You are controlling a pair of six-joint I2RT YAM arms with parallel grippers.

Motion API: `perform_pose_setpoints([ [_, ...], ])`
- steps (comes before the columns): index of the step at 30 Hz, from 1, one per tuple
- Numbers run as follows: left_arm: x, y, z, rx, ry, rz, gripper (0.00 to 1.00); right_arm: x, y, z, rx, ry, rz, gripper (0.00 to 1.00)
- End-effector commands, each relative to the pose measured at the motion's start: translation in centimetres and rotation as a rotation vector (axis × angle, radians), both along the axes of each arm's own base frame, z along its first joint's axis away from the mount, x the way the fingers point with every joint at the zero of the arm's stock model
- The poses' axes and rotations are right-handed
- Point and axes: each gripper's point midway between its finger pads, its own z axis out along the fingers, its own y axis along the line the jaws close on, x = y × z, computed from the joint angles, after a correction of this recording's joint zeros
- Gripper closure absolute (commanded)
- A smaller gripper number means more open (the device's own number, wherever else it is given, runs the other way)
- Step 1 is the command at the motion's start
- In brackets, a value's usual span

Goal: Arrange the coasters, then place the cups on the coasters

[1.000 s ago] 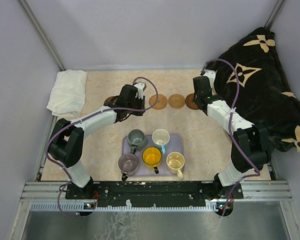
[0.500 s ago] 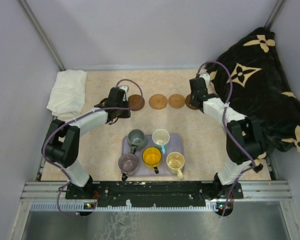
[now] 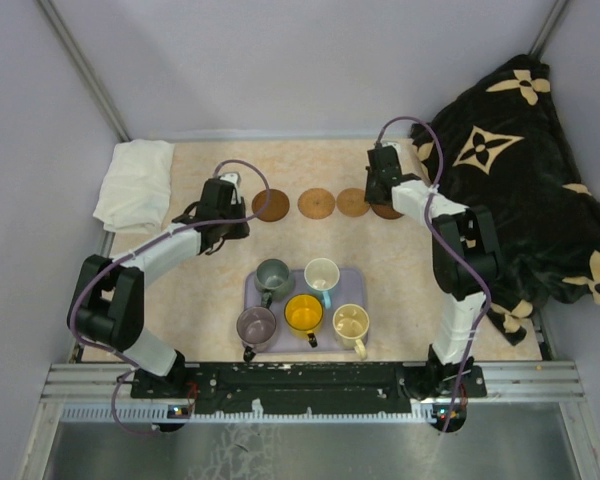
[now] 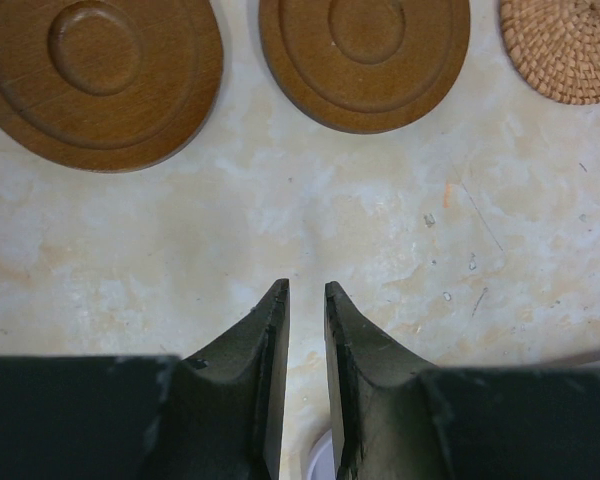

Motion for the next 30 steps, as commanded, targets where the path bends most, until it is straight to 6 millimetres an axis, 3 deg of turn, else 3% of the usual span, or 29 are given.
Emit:
perform_pose_setpoints([
  [1,0.0,1.3,0.3,-0.003,-0.010,0.050,0.73,2.2,1.5,1.2,0.026,-0.050,0.054,1.00],
  [21,0.6,2.4,0.2,-0.001,-0.004,0.088,0.73,2.9,2.2,-2.5,0.022,0.021,0.085,1.00],
  [30,0.7,2.4,-0.3,-0.009,0.009,0.087,0.73,2.7,1.3,-2.2,-0.011,0.014,0.055,1.00],
])
